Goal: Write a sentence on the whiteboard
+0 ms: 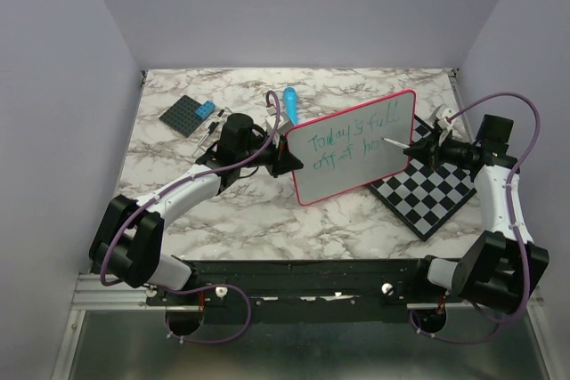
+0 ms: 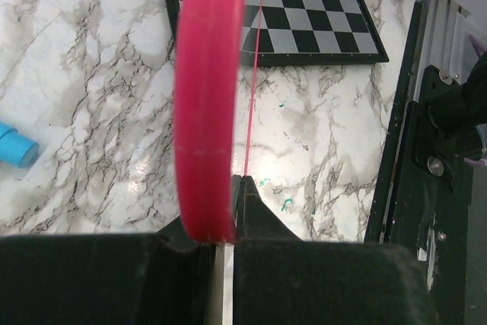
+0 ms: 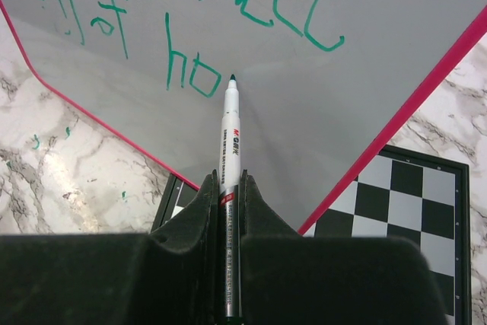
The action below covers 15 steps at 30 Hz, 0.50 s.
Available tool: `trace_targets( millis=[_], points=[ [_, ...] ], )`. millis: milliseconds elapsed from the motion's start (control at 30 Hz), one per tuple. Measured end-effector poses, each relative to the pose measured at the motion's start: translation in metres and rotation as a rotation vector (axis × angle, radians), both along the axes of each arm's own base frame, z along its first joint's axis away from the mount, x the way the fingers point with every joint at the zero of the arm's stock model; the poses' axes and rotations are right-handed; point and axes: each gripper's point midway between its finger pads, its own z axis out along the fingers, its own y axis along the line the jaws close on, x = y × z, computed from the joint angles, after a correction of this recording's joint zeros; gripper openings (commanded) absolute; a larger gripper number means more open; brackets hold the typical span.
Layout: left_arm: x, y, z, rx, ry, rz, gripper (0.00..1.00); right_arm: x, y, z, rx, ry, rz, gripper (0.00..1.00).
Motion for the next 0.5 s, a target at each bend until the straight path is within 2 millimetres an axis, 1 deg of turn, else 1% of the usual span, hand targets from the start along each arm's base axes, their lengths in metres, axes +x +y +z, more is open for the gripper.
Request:
trace_targets(
  millis=[400, 500],
  points=[
    [0.0, 0.0, 0.001, -0.001, 0.007, 0.002, 0.0, 0.003, -0.001, -0.008, -0.009, 0.017, -0.001, 0.01],
    [0.0, 0.0, 0.001, -0.002, 0.009, 0.003, 0.0, 0.001, -0.002, -0.015, -0.021, 0.024, -0.001, 0.0]
  ],
)
